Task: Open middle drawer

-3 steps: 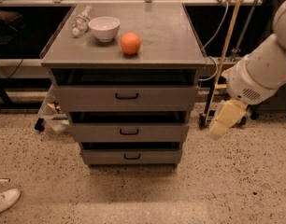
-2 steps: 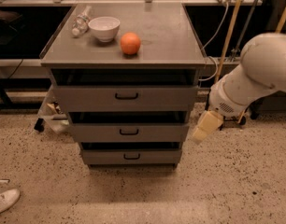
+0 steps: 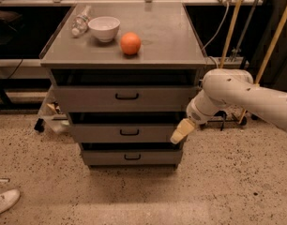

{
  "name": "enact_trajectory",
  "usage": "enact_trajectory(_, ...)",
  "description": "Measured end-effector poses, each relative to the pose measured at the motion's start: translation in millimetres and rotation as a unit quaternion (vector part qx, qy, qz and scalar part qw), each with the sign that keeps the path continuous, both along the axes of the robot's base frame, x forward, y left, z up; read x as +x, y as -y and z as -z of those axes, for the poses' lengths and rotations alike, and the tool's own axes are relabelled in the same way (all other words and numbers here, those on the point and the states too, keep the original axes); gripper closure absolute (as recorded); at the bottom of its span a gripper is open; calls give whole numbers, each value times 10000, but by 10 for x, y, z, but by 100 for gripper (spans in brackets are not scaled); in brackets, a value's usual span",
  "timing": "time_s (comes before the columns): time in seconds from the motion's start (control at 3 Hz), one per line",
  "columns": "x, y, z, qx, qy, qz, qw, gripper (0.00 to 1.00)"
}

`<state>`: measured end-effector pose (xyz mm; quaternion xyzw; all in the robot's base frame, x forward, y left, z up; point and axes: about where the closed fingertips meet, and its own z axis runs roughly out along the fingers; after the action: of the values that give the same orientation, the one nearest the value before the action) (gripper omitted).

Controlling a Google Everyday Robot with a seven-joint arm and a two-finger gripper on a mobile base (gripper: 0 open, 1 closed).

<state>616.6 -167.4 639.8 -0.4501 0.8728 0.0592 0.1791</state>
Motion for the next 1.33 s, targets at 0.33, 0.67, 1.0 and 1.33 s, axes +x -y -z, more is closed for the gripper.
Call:
enact_trajectory(0.33, 1, -1, -5, -1, 5, -1, 10000, 0)
enact_trajectory(0.67, 46, -138, 130, 23, 318, -243, 9992, 0)
enact_trajectory(1.0, 235, -354, 617, -201, 733, -545, 9956, 0)
enact_trajectory(1.33, 557, -498, 1191, -294, 753, -570, 9951, 0)
